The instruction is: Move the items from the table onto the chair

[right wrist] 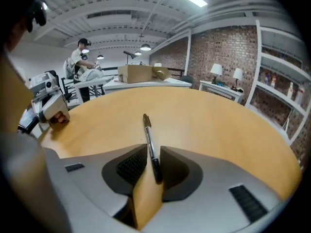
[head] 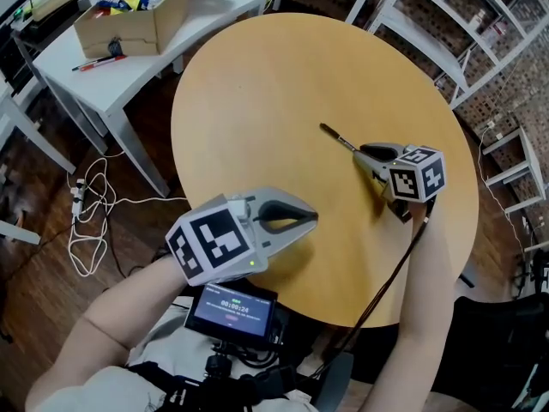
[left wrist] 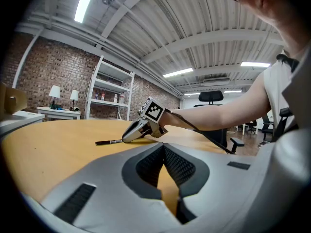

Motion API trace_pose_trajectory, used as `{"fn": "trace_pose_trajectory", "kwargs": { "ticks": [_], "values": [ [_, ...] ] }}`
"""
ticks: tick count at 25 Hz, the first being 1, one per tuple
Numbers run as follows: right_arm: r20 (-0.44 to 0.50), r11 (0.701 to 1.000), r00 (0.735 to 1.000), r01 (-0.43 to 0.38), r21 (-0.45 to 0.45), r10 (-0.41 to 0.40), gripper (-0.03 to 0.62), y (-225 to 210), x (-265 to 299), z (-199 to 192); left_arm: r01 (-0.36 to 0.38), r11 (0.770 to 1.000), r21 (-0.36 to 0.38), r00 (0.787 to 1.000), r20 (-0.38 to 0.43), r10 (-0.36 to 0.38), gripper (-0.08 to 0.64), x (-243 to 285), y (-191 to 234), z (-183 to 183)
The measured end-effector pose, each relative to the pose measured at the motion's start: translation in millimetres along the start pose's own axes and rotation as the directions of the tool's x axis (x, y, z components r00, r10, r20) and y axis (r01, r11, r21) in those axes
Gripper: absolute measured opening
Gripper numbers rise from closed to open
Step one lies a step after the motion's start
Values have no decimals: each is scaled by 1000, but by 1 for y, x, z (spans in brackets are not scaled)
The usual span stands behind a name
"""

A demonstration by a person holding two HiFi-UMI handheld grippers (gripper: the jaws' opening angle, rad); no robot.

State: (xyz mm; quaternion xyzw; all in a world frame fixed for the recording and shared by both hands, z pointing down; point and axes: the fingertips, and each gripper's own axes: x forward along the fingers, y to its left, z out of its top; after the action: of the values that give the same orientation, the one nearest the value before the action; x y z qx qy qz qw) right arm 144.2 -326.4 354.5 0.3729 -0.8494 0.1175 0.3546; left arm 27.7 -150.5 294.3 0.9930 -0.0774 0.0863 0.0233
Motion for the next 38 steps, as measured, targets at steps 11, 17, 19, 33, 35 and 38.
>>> {"fn": "trace_pose_trajectory", "kwargs": {
  "ticks": [11,17,19,33,35,38],
  "values": [
    [24,998,998,62,-25,-61,44,10,-7,0,1,1000,0,1000,0,-1,9,-1,1,-3],
    [155,996,984,90,-5,-88,44,28,-45,9,11,1000,6,1000,2,-11,9,6,-2,-3],
    [202,995,975,99,6,-98,44,38,-62,8,31,999,12,1000,2,-31,9,17,-9,-2],
    [386,955,874,275,106,-295,44,79,-203,-33,86,996,12,996,17,-86,9,51,-27,4],
    [388,939,855,318,133,-345,44,77,-227,-45,94,996,14,995,17,-94,9,57,-29,7],
    [374,905,824,382,189,-426,44,75,-262,-72,129,991,16,992,11,-129,9,74,-41,9]
  ]
}}
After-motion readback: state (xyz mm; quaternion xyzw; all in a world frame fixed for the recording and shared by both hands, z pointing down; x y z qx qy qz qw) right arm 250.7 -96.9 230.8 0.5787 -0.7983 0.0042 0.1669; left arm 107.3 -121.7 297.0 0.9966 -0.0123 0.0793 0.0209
